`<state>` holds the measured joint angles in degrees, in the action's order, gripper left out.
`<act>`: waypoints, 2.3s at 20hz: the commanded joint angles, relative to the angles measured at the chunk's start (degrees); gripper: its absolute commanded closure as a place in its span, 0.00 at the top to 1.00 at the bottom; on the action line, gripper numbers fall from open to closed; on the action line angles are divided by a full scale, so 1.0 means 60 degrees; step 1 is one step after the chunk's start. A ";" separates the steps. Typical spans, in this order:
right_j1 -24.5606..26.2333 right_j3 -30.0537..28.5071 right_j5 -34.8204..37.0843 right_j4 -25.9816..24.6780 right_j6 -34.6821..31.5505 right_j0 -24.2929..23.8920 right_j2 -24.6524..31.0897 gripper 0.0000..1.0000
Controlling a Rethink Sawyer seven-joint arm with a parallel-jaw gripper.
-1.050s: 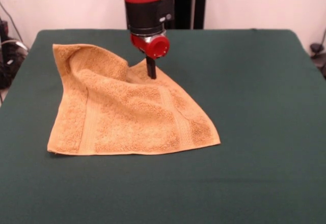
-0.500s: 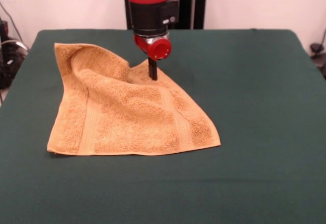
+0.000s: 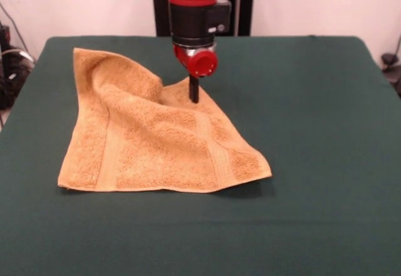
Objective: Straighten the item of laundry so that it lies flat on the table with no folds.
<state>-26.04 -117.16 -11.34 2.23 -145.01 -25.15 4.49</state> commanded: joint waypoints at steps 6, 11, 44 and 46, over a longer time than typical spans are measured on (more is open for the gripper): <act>0.1176 0.0145 -0.1519 0.1588 -0.3586 0.0619 0.2654 0.00; 0.1237 0.0097 -0.1616 0.1683 -0.3727 0.0551 0.3012 0.00; 0.2233 0.0408 -0.3891 0.3372 -0.5127 0.1414 0.4767 0.00; 0.2320 0.0312 -0.3961 0.3152 -0.5181 0.1202 0.4832 0.00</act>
<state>-18.49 -118.08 -39.31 16.43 -157.23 -21.79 23.53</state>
